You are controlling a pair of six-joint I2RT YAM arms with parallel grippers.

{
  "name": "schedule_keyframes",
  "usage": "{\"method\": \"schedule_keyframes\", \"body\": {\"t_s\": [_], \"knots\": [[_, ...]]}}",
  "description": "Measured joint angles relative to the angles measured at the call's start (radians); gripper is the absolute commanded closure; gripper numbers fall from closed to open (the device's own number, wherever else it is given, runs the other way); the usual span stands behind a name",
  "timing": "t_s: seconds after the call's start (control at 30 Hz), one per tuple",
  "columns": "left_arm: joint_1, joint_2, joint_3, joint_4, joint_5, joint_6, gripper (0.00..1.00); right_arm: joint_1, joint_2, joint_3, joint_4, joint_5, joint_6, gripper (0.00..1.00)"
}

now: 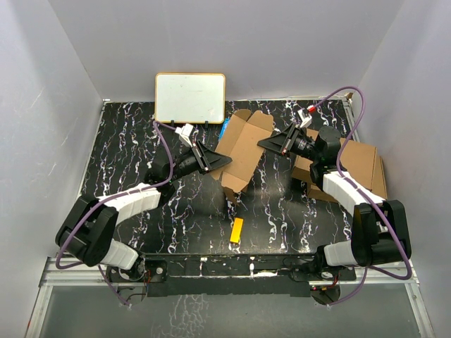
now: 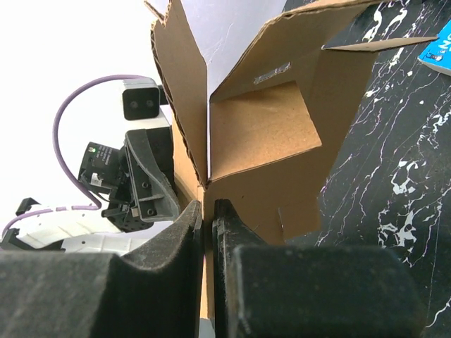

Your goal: Fold the paper box

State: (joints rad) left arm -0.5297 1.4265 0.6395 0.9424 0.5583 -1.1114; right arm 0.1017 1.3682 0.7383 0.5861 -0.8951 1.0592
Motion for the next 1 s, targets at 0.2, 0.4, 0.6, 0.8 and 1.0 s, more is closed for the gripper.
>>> {"method": "schedule_keyframes", "body": {"t_s": [0.2, 0.4, 0.6, 0.8, 1.0], "knots": [[-0.005, 0.007, 0.000, 0.009, 0.000, -0.009, 0.74, -0.006, 0.000, -0.005, 0.021, -0.002, 0.030, 0.92], [-0.010, 0.007, -0.006, 0.047, 0.000, -0.023, 0.75, -0.016, 0.000, -0.017, 0.053, -0.005, 0.069, 0.92], [-0.011, 0.007, -0.014, 0.060, 0.000, -0.037, 0.89, -0.019, 0.000, -0.017, 0.074, -0.005, 0.089, 0.92], [-0.011, 0.007, -0.014, 0.060, 0.001, -0.038, 1.00, -0.020, 0.000, -0.017, 0.077, -0.004, 0.095, 0.91], [-0.010, 0.005, -0.014, 0.055, 0.004, -0.030, 1.00, -0.021, 0.000, -0.017, 0.073, -0.005, 0.074, 0.71]]}}
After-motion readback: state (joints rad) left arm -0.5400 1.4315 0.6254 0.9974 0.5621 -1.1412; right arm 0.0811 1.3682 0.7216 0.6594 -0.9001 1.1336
